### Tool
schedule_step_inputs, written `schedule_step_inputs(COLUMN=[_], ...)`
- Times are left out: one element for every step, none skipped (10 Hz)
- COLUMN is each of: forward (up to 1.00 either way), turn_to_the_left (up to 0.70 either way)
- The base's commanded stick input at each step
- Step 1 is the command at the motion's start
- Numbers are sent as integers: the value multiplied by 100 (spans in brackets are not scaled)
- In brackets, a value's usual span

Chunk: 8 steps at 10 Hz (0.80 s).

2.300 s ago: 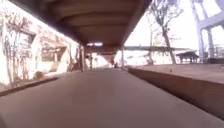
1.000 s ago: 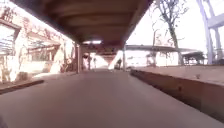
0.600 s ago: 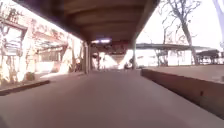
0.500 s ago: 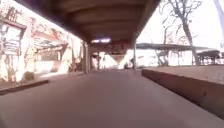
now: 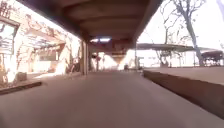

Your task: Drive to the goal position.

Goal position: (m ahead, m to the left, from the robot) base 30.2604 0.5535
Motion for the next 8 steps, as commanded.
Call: schedule_step_inputs(forward=[85,85,85,85,85,85,85,85], turn_to_the_left=[0,0,0,0,0,0,0,0])
